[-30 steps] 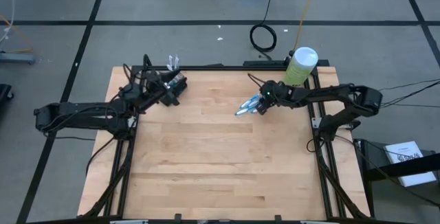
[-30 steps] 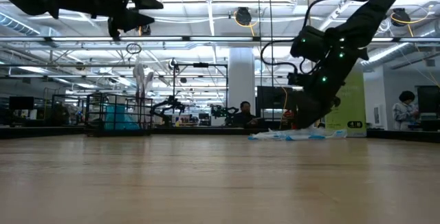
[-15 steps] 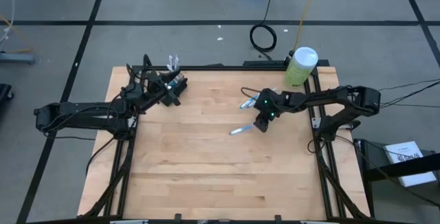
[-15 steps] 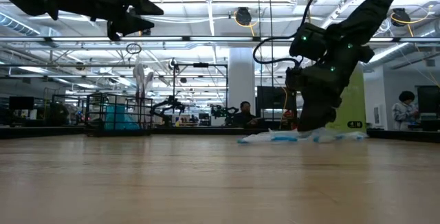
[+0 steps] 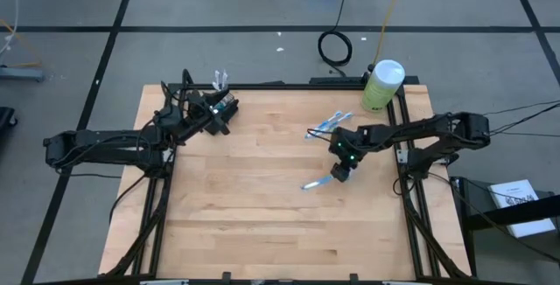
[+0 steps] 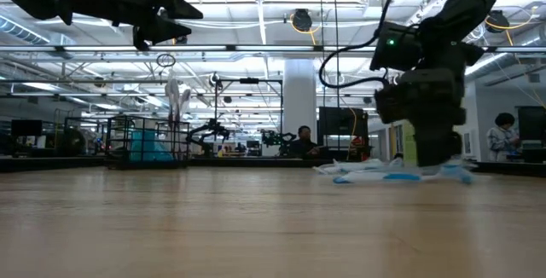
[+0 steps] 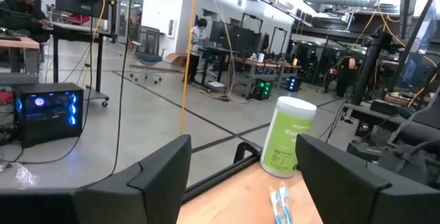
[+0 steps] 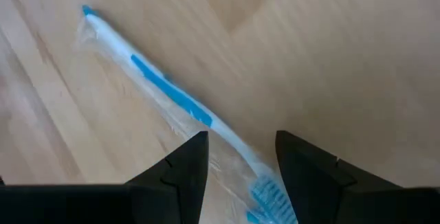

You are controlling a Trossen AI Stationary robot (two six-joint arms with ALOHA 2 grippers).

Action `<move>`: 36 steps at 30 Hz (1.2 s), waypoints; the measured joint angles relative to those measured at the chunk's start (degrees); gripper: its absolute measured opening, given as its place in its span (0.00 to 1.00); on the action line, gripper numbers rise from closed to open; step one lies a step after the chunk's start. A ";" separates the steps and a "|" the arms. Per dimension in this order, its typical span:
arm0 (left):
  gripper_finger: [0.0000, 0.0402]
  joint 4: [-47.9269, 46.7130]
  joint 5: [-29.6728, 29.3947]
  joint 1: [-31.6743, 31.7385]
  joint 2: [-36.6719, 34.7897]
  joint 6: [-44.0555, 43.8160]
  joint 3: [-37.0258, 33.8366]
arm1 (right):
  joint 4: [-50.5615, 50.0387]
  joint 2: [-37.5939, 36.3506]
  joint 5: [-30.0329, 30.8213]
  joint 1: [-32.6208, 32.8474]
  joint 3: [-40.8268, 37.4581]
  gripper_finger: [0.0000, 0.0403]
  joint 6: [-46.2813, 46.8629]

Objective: Pick & Place toothbrushing station
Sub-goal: Put the blue toothbrush into the left compartment of the wire organizer

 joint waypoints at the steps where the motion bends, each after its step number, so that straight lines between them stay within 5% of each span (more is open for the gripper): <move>1: 0.67 -0.01 0.00 0.00 0.00 -0.01 0.00 | -1.03 -1.26 0.33 0.35 -0.10 0.41 1.38; 16: 0.67 -1.76 0.00 0.01 -0.02 0.88 0.00 | -27.12 -16.95 30.51 4.91 1.19 0.41 20.44; 27: 0.67 -2.49 0.00 0.01 -0.02 0.81 0.00 | -11.47 -11.84 31.82 7.11 -6.89 0.41 23.85; 36: 0.67 -2.49 0.00 0.00 -0.02 0.73 0.00 | -10.42 -11.05 33.58 7.15 -8.43 0.38 24.10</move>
